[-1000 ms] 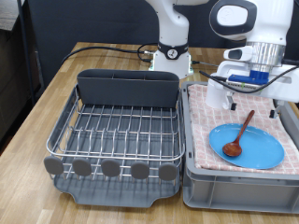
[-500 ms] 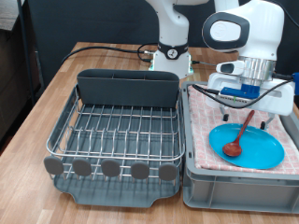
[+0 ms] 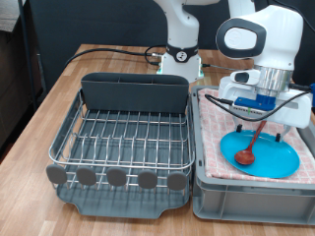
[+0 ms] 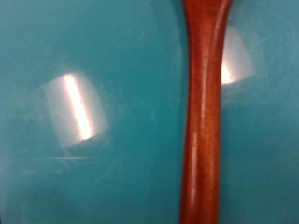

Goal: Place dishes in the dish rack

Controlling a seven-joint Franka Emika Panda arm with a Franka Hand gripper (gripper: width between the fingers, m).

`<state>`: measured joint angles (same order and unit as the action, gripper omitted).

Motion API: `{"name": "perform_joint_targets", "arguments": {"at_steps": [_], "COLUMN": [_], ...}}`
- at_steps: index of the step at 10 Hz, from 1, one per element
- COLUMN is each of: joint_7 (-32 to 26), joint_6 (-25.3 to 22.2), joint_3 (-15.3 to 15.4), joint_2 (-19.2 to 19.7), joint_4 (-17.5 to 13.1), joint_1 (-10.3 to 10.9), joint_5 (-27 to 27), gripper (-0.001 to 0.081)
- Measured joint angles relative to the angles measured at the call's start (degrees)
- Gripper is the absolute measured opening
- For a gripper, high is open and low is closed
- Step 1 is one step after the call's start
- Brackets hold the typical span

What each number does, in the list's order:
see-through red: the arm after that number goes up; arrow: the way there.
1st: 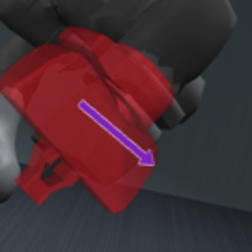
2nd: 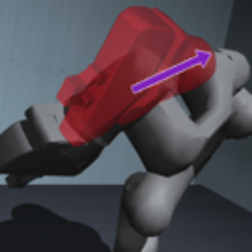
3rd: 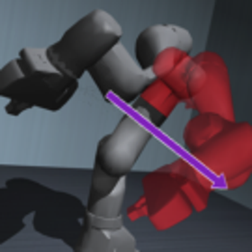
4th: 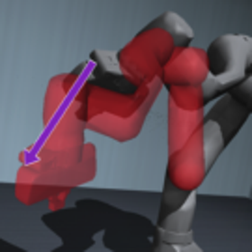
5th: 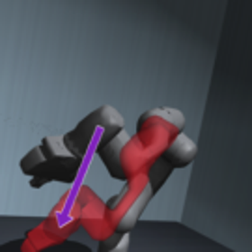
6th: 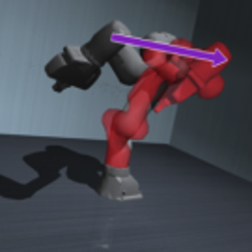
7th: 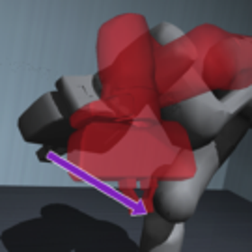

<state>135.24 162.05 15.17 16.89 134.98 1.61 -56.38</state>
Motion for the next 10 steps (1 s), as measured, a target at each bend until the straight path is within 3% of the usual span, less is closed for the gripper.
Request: {"name": "perform_joint_targets", "arguments": {"at_steps": [5, 6, 7, 8, 9, 10], "joint_7": [2.53, 2.56, 2.68, 2.84, 3.19, 3.68], "joint_6": [0.04, 0.00, 0.00, 0.00, 0.00, 0.02], "joint_3": [-0.59, -0.59, -0.59, -0.59, -0.60, -0.60], "joint_2": [0.71, 0.71, 0.71, 0.74, 0.83, 0.98], "joint_4": [-0.93, -1.08, -1.13, -1.13, -1.13, -1.13], "joint_1": [0.68, 0.72, 0.73, 0.74, 0.74, 0.77], "joint_5": [-2.16, -2.16, -2.16, -2.16, -2.18, -2.30], "gripper": [0.0802, 0.0586, 0.0426, 0.0426, 0.0242, 0.0242]}}
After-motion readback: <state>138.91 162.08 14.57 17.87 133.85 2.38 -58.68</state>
